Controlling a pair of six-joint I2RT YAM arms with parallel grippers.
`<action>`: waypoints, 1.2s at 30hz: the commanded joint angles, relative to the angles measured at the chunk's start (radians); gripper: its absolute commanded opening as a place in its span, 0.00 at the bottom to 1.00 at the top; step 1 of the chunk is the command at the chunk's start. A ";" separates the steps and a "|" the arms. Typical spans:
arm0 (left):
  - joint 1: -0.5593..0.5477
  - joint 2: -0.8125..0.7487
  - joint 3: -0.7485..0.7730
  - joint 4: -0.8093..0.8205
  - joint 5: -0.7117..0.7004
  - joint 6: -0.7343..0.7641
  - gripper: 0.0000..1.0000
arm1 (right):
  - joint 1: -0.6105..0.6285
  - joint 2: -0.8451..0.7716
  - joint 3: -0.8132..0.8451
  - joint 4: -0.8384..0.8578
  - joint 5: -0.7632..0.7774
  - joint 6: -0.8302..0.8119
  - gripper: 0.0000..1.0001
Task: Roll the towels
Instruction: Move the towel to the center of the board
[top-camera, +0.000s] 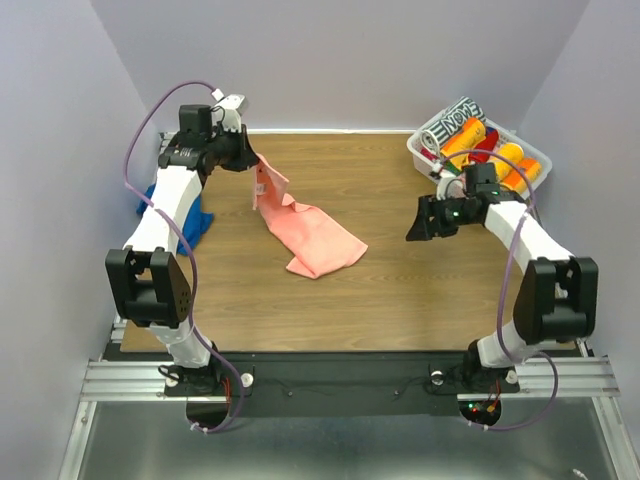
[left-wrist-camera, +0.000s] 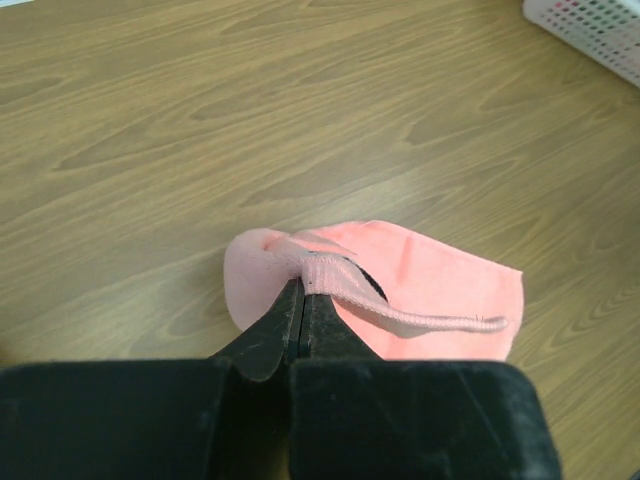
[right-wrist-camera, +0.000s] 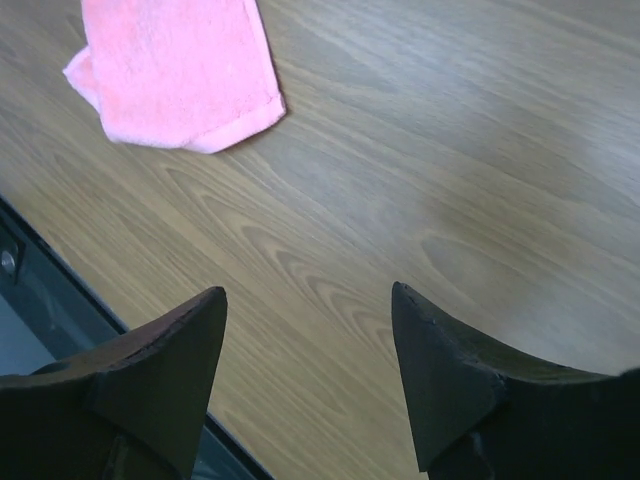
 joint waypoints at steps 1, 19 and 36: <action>0.009 -0.011 0.006 0.032 -0.050 0.064 0.00 | 0.069 0.068 0.015 0.105 -0.001 0.014 0.71; -0.025 0.068 0.092 -0.089 0.198 0.092 0.00 | 0.285 0.286 0.506 0.166 0.004 0.137 1.00; -0.559 0.526 0.693 -0.285 0.227 0.168 0.01 | -0.129 -0.122 0.312 0.098 0.077 0.047 1.00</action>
